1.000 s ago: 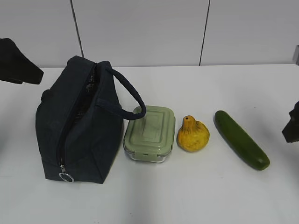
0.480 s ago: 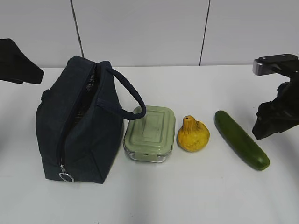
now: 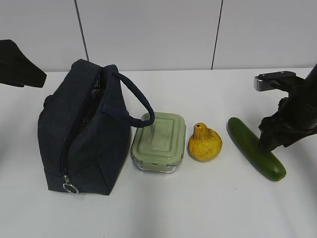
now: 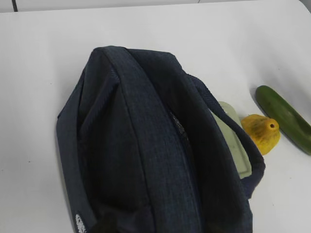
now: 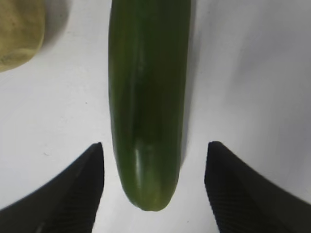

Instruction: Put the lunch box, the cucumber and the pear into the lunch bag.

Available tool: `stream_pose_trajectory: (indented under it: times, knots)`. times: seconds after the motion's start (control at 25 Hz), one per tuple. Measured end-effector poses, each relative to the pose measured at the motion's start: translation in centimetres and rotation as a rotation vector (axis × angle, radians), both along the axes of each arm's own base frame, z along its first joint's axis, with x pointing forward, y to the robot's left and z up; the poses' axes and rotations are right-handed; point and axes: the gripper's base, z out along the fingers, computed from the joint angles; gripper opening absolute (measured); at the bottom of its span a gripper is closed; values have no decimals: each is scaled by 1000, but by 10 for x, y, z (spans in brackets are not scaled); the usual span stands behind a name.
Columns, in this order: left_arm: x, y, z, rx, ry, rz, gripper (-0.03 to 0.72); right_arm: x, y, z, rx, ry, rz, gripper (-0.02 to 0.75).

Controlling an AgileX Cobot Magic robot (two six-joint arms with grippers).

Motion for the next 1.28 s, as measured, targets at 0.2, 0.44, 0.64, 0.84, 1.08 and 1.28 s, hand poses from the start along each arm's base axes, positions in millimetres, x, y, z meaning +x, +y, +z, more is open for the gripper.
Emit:
stream_pose_trajectory:
  times: [0.2,0.44,0.64,0.84,1.08,1.28]
  knots:
    - [0,0,0,1,0,0,330,4,0,-14,1,37,0,502]
    - [1,0,0,3,-6,3,330,5,12,-28,-2,76,48,502]
    - [1,1,0,17,-7,1,330,7,25,-42,-8,100,84,501]
    - [1,1,0,17,-7,1,330,8,23,-49,-30,119,79,421]
    - [0,1,-1,19,3,-6,330,10,23,-45,-37,130,49,373]
    - [-5,1,-3,31,49,-37,330,18,24,-24,-27,75,25,372]
